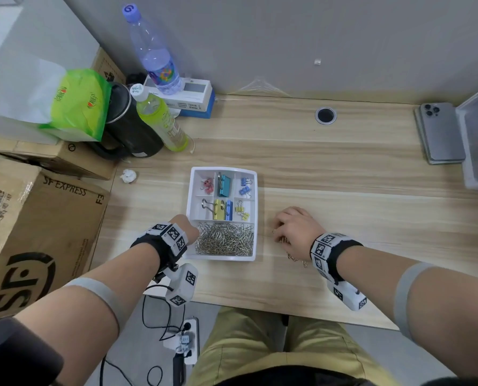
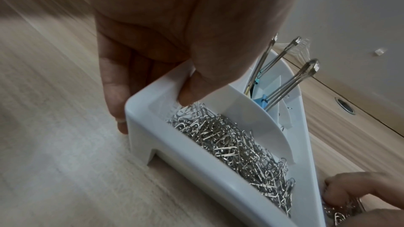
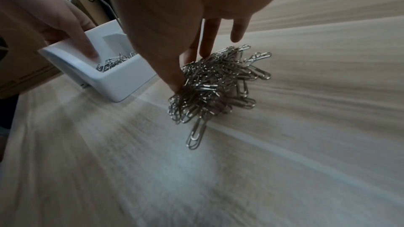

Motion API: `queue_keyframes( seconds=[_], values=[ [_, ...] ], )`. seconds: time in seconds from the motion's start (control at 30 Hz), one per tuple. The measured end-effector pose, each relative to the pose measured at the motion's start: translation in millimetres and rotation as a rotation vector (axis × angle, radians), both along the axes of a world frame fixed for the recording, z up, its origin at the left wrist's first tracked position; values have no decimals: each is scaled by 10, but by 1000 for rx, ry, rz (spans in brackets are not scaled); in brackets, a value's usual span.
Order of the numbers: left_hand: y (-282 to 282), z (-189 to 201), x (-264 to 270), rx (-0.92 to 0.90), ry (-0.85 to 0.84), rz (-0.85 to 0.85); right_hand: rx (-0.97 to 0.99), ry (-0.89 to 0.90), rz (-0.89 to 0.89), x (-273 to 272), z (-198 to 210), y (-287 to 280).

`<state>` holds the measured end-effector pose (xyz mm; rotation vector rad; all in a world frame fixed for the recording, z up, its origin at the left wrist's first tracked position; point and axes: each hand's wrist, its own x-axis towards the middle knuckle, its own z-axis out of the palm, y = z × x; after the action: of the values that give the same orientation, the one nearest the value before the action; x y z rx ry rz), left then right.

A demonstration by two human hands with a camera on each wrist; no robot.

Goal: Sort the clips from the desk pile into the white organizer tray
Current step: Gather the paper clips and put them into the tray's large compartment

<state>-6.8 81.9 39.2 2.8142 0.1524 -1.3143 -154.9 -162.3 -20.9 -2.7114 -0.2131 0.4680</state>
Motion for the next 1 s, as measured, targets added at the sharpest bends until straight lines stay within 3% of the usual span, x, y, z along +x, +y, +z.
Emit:
queue_keyframes(
  seconds=[0.23,0.6,0.8,1.0],
  values=[
    [-7,28,-7,-12,9,0,-58,132,90,-28,41,6],
    [-19,24,-17,2,4,-11,-104,104,25,-1,125,-197],
    [-20,33,-14,4,14,-13,-223,236,-33,-35,190,-291],
    [-25,14,-10,8,9,-5,-41,206,-140,-56,101,-240]
  ],
)
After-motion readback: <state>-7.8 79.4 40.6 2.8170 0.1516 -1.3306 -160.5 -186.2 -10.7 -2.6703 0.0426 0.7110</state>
